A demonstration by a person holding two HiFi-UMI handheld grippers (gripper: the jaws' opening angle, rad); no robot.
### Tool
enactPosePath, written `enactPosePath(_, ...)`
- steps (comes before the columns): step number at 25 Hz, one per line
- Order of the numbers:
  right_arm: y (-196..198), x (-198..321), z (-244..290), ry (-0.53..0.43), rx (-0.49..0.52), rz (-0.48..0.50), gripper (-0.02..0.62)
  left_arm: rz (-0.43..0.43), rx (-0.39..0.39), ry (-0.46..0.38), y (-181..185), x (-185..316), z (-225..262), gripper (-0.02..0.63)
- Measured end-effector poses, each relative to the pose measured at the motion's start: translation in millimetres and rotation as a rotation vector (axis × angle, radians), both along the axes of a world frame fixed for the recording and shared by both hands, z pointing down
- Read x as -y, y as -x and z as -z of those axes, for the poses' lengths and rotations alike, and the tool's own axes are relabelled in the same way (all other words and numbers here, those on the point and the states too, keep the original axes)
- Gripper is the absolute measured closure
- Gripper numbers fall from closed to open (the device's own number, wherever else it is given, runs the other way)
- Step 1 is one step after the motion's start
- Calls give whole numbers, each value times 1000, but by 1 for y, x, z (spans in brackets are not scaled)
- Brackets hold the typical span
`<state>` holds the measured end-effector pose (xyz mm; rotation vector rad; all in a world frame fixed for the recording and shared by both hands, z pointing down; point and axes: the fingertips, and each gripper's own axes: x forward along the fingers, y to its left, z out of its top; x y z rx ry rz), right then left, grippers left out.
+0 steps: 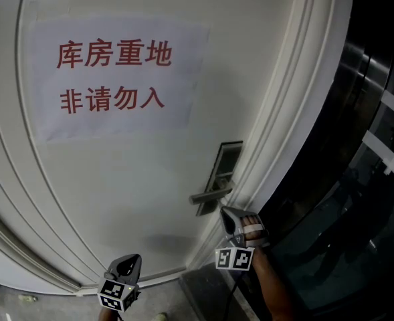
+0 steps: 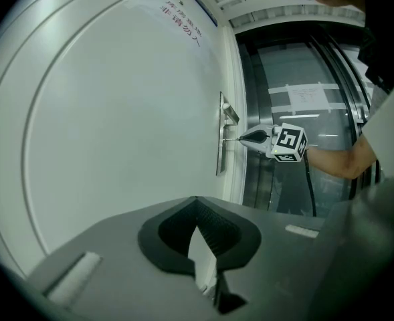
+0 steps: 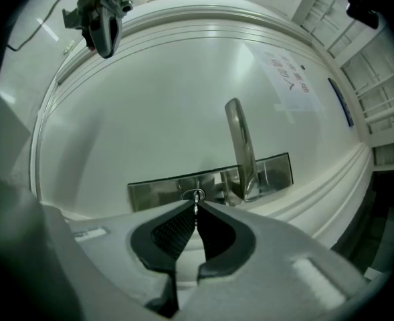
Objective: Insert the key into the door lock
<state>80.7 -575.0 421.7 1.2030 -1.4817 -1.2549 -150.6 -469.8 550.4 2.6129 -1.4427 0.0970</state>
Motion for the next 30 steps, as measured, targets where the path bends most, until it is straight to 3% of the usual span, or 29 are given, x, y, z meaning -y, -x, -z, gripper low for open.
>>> enactPosePath(17, 3, 11, -1, -4, -75, -30, 583, 20, -5, 0, 13, 0, 0, 604)
enactPosePath(30, 8, 34, 1, 5, -74, -46, 583, 45, -13, 6, 28, 2, -2, 604)
